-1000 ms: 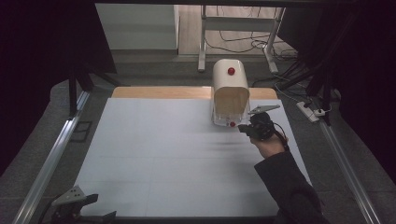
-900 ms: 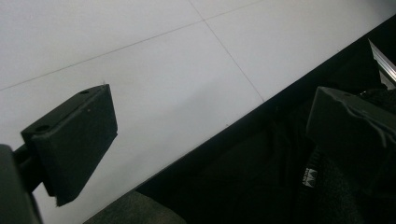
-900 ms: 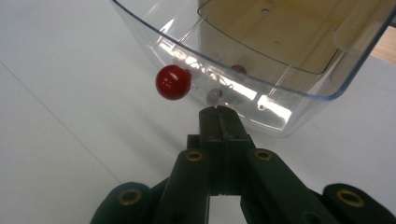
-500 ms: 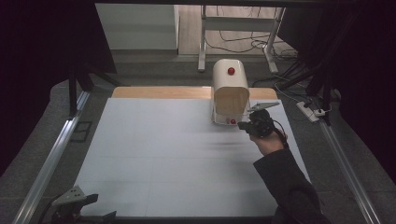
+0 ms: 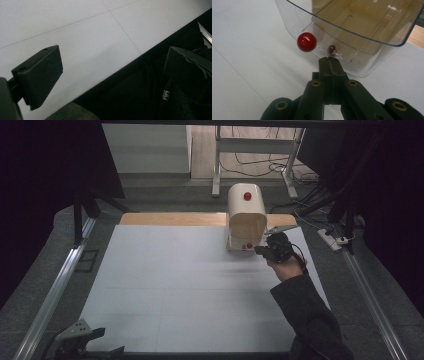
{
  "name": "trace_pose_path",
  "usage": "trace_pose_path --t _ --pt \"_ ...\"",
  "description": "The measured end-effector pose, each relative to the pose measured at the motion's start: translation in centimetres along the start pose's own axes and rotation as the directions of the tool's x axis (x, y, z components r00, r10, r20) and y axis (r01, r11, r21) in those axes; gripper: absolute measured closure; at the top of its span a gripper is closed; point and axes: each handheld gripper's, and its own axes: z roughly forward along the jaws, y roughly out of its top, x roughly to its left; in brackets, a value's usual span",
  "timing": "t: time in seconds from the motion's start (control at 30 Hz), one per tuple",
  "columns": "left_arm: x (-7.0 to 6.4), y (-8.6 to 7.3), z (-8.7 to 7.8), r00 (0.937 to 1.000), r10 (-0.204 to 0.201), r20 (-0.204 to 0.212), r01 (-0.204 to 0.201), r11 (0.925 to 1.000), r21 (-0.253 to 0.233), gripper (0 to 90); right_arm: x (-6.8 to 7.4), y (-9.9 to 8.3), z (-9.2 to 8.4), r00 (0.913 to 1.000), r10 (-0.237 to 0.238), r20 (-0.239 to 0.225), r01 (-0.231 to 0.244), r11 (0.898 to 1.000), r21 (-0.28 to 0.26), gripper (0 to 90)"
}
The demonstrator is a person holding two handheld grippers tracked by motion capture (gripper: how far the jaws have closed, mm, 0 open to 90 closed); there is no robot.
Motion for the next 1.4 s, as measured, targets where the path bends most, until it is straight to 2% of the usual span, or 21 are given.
trace_pose_path --t 0.67,1.4 --pt "0.0 0.0 0.0 1.0 -0.001 0.002 0.001 1.0 -0.001 2.3 -1.0 1.1 1.0 0.9995 0.029 0.009 -0.029 1.0 0.006 89.6" --pt "0.1 0.0 0.0 1.0 -0.003 0.003 0.003 1.0 0.0 2.3 -1.8 2.4 2.2 0.9987 0.034 0.039 -0.035 0.999 0.016 89.7"
